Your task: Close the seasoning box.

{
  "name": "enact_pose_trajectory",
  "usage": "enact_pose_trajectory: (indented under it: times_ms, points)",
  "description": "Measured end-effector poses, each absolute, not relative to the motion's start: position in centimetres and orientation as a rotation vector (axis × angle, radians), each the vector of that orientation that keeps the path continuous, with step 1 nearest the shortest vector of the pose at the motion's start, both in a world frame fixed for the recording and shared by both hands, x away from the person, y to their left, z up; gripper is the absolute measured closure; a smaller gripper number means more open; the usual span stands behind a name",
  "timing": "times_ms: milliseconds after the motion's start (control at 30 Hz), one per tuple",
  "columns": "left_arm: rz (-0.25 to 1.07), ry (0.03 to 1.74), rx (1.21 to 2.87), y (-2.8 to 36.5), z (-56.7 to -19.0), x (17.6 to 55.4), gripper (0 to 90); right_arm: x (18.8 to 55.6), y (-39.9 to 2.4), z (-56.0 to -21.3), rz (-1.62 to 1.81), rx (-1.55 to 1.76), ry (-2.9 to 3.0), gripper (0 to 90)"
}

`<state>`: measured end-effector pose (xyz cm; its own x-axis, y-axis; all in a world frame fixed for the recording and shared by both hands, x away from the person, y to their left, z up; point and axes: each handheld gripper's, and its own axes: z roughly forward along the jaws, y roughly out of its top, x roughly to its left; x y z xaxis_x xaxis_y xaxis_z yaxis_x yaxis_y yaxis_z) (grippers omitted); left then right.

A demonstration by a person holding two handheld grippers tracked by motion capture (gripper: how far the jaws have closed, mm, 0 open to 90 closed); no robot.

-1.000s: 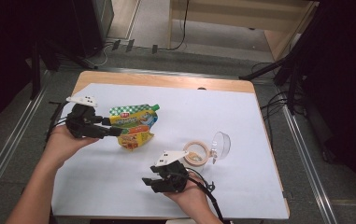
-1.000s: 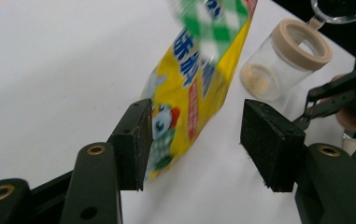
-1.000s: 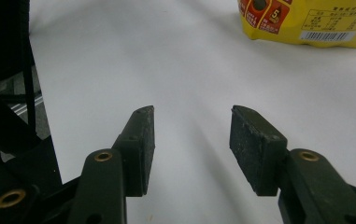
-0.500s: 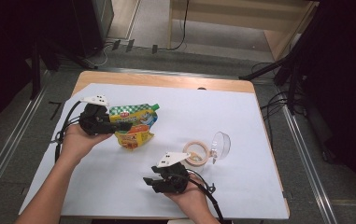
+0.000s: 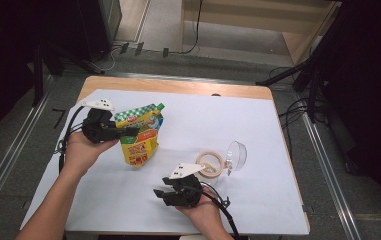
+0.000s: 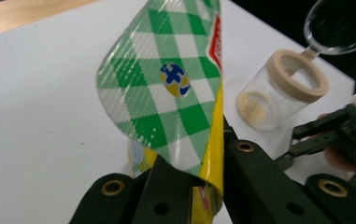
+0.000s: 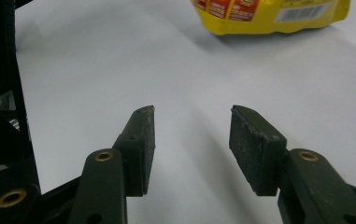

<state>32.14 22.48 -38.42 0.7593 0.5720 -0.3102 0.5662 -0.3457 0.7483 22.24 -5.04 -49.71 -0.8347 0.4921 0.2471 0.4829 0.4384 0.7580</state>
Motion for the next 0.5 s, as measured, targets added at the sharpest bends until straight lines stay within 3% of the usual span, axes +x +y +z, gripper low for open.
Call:
enact_pose_trajectory:
  times_ms: [500]
  points:
    - [-0.07,0.746,2.064,21.1,-35.2,29.7,90.0,22.8,-5.2,-49.8,1.398,0.925,2.591,51.9]
